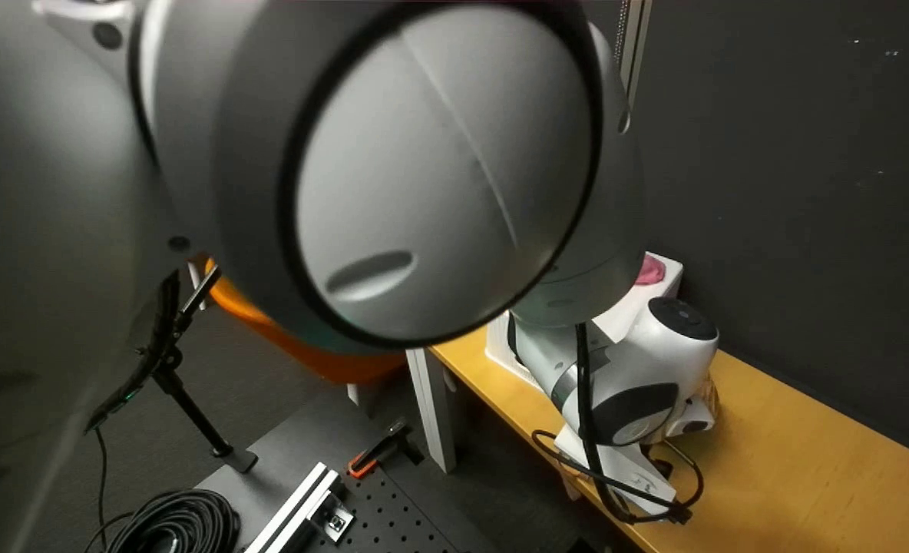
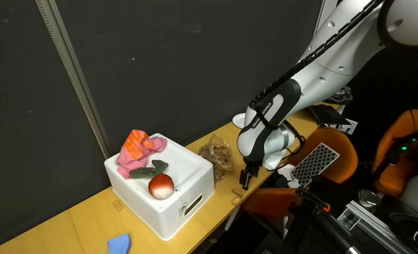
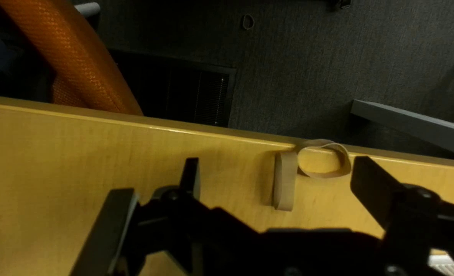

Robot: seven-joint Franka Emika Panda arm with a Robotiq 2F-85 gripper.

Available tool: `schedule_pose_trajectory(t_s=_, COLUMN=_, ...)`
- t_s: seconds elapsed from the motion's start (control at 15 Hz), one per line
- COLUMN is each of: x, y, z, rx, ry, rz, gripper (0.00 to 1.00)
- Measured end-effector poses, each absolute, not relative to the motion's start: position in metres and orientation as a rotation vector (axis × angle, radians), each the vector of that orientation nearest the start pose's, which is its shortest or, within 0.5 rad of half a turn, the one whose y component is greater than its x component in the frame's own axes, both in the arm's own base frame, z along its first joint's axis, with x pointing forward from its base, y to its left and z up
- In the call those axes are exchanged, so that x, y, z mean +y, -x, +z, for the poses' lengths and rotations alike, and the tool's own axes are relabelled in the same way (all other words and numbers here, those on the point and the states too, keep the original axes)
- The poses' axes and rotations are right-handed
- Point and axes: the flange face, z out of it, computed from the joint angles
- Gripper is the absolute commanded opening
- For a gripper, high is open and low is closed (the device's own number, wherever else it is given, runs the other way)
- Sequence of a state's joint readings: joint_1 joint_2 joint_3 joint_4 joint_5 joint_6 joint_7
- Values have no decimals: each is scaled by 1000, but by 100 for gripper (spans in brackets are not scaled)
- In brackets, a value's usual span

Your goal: Pick up the rubber band from the table and put it in the clear rubber band bag

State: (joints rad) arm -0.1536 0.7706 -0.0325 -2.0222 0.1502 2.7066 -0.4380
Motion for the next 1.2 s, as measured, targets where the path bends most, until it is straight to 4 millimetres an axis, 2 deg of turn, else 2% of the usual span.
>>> schedule_pose_trajectory(t_s=0.33, x=-84, y=-566, z=25, rx=-258, ry=3048, rz=129, gripper=100)
schedule_pose_trajectory(t_s=0.67, x=-80, y=-576, z=6, rx=-294, ry=3051, rz=130, gripper=100)
schedule_pose_trajectory(t_s=0.73, x=-80, y=-578, z=2, rx=-302, ry=3051, rz=129, gripper=80)
schedule_pose_trajectory(t_s=1.2, x=-78, y=-584, z=-8, rx=-322, ry=3050, rz=124, gripper=28)
